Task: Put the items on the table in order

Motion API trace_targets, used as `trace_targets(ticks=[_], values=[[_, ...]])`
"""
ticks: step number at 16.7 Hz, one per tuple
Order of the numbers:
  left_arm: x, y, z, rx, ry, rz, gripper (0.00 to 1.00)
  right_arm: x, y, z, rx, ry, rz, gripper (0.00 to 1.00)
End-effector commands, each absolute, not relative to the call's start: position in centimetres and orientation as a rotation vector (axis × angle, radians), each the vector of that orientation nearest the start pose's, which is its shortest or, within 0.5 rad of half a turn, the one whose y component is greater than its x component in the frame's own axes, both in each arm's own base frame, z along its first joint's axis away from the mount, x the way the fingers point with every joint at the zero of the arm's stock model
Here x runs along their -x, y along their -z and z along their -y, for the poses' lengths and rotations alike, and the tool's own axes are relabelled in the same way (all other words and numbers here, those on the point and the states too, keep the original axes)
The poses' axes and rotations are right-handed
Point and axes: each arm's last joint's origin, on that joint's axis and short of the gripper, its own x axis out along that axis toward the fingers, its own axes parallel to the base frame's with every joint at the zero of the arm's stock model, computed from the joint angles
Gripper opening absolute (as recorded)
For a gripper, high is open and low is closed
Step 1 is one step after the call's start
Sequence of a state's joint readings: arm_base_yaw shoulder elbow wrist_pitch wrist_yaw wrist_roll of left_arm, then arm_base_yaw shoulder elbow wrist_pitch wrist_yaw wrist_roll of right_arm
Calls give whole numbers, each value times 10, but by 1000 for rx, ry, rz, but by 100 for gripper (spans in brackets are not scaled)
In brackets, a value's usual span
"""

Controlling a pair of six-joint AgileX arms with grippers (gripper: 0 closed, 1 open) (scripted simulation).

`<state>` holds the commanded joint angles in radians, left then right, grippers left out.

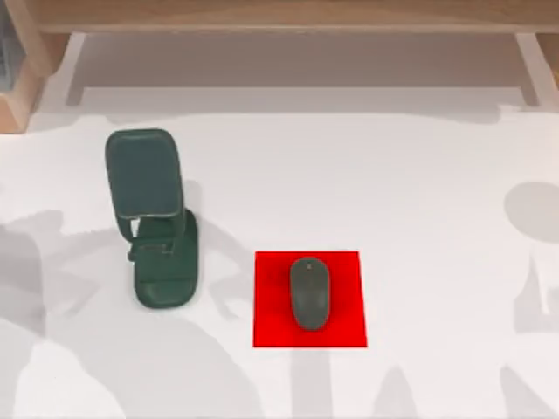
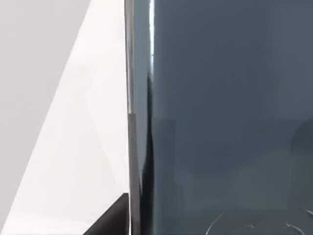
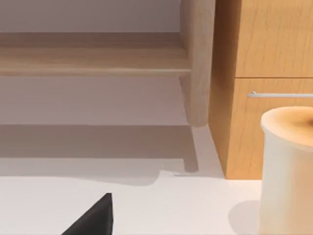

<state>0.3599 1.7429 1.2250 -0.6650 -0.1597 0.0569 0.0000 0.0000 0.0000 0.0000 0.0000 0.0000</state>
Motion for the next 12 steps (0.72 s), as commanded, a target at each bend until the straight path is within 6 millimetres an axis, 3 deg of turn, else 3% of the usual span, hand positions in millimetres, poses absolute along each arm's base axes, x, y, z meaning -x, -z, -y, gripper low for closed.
trace_targets(ticks=[5, 12], values=[[-322, -259, -35, 30, -477, -779, 0, -106, -160, 1, 0, 0, 0, 100], [-268, -294, 70, 83, -350, -452, 0, -106, -160, 1, 0, 0, 0, 100]])
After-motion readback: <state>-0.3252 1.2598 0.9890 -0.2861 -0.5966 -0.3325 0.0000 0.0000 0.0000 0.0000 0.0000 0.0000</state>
